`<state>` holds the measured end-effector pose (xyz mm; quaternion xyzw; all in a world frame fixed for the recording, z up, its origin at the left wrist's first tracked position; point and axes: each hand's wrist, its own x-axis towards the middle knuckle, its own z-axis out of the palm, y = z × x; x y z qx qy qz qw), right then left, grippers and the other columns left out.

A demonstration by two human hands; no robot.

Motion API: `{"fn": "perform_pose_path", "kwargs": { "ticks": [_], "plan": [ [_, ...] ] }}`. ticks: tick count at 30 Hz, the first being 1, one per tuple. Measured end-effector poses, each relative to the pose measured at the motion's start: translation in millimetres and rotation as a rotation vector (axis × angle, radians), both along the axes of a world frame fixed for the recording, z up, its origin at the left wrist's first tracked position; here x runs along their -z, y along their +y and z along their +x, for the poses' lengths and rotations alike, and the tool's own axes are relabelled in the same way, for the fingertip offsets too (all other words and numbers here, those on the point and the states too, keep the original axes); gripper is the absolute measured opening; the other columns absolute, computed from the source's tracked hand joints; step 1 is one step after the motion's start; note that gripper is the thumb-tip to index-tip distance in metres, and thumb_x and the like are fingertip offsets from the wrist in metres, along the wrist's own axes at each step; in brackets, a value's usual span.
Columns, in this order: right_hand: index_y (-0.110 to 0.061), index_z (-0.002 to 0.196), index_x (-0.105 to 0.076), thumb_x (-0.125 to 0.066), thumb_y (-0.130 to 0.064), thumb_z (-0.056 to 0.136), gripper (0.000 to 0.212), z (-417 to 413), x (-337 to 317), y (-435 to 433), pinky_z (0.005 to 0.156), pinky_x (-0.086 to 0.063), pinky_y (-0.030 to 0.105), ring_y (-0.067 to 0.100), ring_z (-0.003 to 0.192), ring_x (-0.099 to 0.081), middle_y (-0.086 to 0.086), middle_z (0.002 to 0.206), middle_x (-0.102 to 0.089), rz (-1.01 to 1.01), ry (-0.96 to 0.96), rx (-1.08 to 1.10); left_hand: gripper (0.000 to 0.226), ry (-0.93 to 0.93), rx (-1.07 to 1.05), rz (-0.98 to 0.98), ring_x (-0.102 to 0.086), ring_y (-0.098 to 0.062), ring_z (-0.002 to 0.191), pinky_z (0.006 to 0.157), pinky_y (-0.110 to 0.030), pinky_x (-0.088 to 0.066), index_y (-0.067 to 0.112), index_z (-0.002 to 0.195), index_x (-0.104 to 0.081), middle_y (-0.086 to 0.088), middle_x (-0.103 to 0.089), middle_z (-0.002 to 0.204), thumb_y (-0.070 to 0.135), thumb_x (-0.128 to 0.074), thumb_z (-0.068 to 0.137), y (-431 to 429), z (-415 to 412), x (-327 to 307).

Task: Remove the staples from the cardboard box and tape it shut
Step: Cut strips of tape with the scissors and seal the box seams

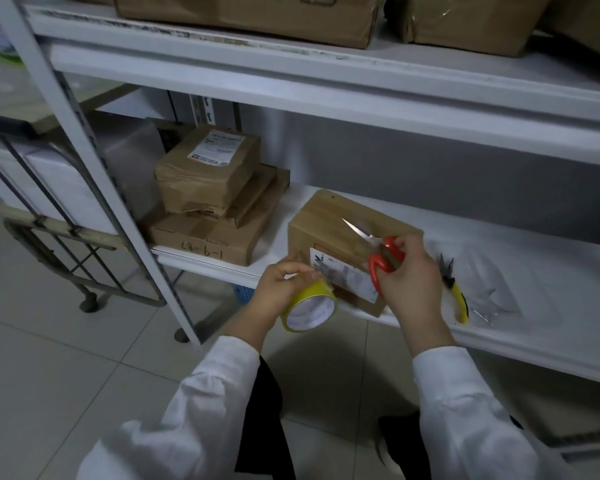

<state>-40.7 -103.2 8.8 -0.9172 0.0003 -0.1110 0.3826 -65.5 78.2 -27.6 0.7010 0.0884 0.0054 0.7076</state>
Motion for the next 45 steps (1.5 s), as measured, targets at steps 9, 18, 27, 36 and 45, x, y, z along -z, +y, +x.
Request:
{"fn": "perform_pose_path", "kwargs": {
  "ticks": [9, 18, 27, 36, 45],
  "plan": [
    [-0.007, 0.113, -0.051, -0.06, -0.033, 0.09, 0.036, 29.7, -8.6, -19.1, 0.067, -0.04, 0.022, 0.019, 0.085, -0.056, 0.003, 0.092, -0.056, 0.412, 0.075, 0.295, 0.009, 0.034, 0.137, -0.074, -0.063, -0.004, 0.076, 0.073, -0.015, -0.05, 0.013, 0.078, -0.069, 0.006, -0.066, 0.081, 0.008, -0.065, 0.084, -10.1, 3.8, -23.1],
    [-0.017, 0.097, -0.046, -0.078, -0.007, 0.074, 0.041, 38.8, -0.6, -29.5, 0.066, -0.045, 0.018, 0.01, 0.078, -0.056, -0.003, 0.087, -0.059, 0.662, 0.115, 0.08, 0.011, 0.047, 0.201, -0.152, -0.061, -0.007, 0.062, 0.062, -0.015, -0.048, 0.013, 0.075, -0.069, 0.007, -0.066, 0.063, 0.007, -0.066, 0.083, -24.0, 5.7, -26.6],
    [-0.031, 0.084, -0.043, -0.07, 0.008, 0.076, 0.049, 34.2, 13.4, -47.6, 0.083, -0.05, 0.031, 0.014, 0.089, -0.063, -0.008, 0.091, -0.065, 0.51, 0.058, -0.089, 0.022, 0.195, 0.164, -0.286, -0.064, -0.009, 0.063, 0.062, -0.017, -0.052, 0.019, 0.069, -0.074, 0.005, -0.07, 0.065, 0.005, -0.065, 0.083, -47.4, 5.6, 8.3],
    [-0.025, 0.082, -0.044, -0.069, 0.013, 0.073, 0.047, 32.3, 13.5, -48.9, 0.085, -0.051, 0.032, 0.021, 0.089, -0.064, 0.002, 0.088, -0.066, 0.657, 0.0, -0.029, 0.031, 0.076, 0.1, -0.228, -0.063, 0.0, 0.062, 0.062, -0.012, -0.049, 0.026, 0.06, -0.072, 0.014, -0.068, 0.061, 0.004, -0.067, 0.082, -56.1, -1.6, 6.8],
    [0.004, 0.09, -0.058, -0.074, -0.03, 0.065, 0.045, 55.4, 19.2, -57.6, 0.066, -0.044, 0.032, 0.022, 0.068, -0.055, 0.007, 0.071, -0.056, 0.605, 0.043, 0.201, 0.021, -0.088, 0.265, -0.148, -0.058, -0.002, 0.073, 0.072, -0.014, -0.044, 0.026, 0.067, -0.068, 0.016, -0.061, 0.068, 0.01, -0.07, 0.081, -77.3, -5.9, -31.4]
  ]
}}
